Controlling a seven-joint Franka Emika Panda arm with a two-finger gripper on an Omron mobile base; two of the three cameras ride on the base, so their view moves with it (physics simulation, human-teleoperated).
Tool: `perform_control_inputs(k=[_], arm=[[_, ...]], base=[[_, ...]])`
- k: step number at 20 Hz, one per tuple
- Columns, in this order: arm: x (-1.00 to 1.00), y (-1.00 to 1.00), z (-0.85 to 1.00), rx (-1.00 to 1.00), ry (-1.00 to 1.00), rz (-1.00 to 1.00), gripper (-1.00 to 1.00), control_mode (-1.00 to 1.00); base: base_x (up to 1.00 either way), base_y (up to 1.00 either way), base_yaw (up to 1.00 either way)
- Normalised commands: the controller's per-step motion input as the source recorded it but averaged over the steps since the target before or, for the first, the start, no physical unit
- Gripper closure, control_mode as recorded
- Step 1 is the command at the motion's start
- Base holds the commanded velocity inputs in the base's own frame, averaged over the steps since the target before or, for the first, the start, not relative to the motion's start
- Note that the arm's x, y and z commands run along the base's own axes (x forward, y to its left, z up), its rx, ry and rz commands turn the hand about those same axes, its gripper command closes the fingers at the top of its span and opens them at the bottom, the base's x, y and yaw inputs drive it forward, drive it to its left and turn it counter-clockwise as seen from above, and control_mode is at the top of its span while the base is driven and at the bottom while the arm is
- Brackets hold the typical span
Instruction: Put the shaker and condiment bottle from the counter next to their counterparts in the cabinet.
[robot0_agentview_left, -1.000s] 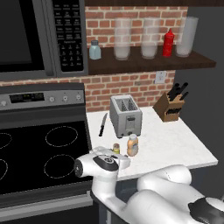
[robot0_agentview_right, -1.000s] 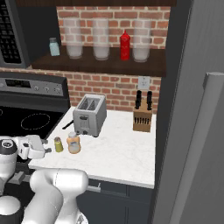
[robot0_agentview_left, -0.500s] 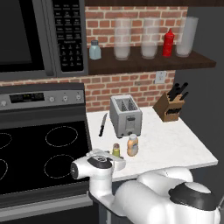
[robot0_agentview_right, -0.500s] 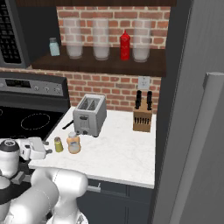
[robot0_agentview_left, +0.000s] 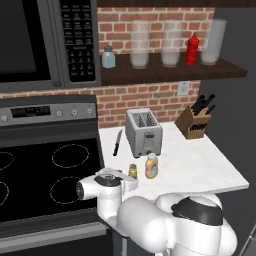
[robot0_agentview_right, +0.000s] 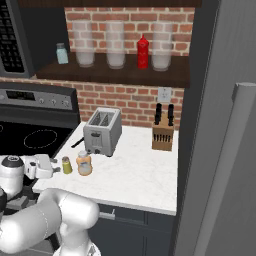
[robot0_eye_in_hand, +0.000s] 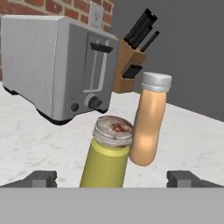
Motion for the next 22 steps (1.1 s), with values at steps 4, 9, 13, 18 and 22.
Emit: perform_control_inputs(k=[4, 9, 13, 18, 22], arm=[[0.22, 0.00, -0.09, 0.00, 0.00, 0.00, -1.00, -1.00], [0.08, -0.01, -0.10, 0.00, 0.00, 0.00, -1.00, -1.00], [0.00, -0.07, -0.10, 0.00, 0.00, 0.00, -1.00, -1.00], [0.04, -0.17, -0.08, 0.00, 0.00, 0.00, -1.00, -1.00], [0.10, -0.21, -0.02, 0.00, 0.00, 0.00, -1.00, -1.00]], base=[[0.00, 0.00, 0.00], [0.00, 0.00, 0.00], [0.00, 0.00, 0.00], [0.00, 0.00, 0.00], [0.00, 0.00, 0.00]])
